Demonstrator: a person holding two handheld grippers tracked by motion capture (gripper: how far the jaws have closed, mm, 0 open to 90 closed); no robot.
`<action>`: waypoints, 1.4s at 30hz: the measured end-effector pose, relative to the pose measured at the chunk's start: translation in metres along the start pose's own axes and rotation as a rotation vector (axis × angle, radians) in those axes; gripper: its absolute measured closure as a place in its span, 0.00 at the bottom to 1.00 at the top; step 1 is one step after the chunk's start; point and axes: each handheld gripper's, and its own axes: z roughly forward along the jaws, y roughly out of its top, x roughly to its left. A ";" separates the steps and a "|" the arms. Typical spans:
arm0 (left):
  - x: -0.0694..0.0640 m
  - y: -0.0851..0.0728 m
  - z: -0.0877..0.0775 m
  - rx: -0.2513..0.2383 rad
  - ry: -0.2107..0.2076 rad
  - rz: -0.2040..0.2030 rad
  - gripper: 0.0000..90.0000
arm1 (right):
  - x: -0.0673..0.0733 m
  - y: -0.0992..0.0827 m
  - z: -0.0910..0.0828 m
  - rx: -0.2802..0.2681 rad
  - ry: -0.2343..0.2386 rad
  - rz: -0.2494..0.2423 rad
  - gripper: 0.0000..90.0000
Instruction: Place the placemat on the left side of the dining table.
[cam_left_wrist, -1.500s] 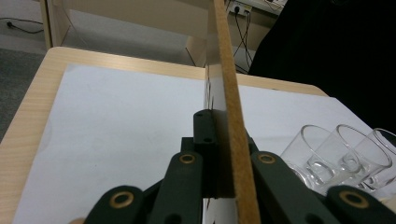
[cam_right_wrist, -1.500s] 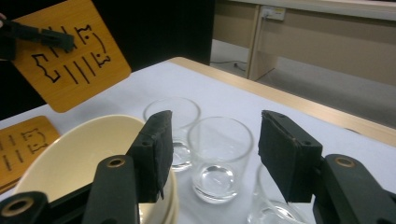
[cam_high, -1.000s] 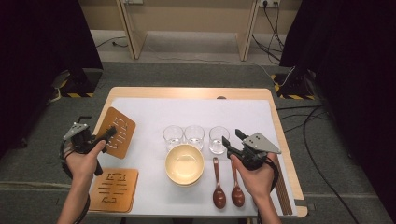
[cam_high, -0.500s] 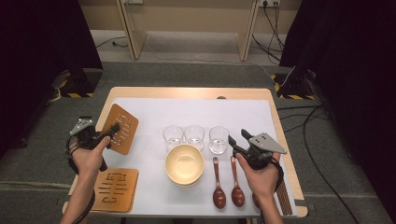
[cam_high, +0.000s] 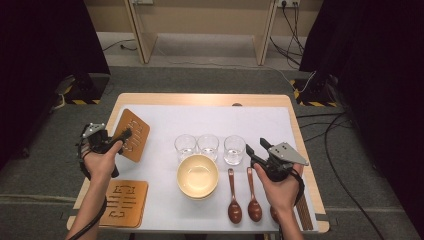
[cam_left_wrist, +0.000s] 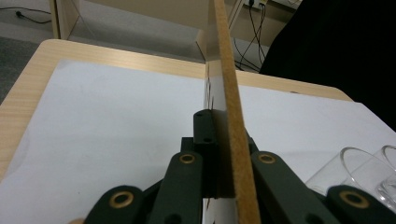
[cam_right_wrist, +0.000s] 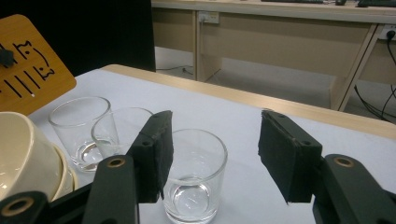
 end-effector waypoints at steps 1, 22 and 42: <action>0.000 0.000 0.001 0.001 0.002 -0.003 0.95 | 0.000 0.000 0.000 0.001 0.002 0.004 0.51; 0.004 0.006 0.022 0.018 0.035 -0.011 0.95 | -0.001 -0.001 0.002 0.016 0.016 -0.006 0.53; -0.001 0.011 0.052 0.058 0.047 -0.036 0.95 | -0.001 -0.001 0.002 0.019 0.023 -0.017 0.53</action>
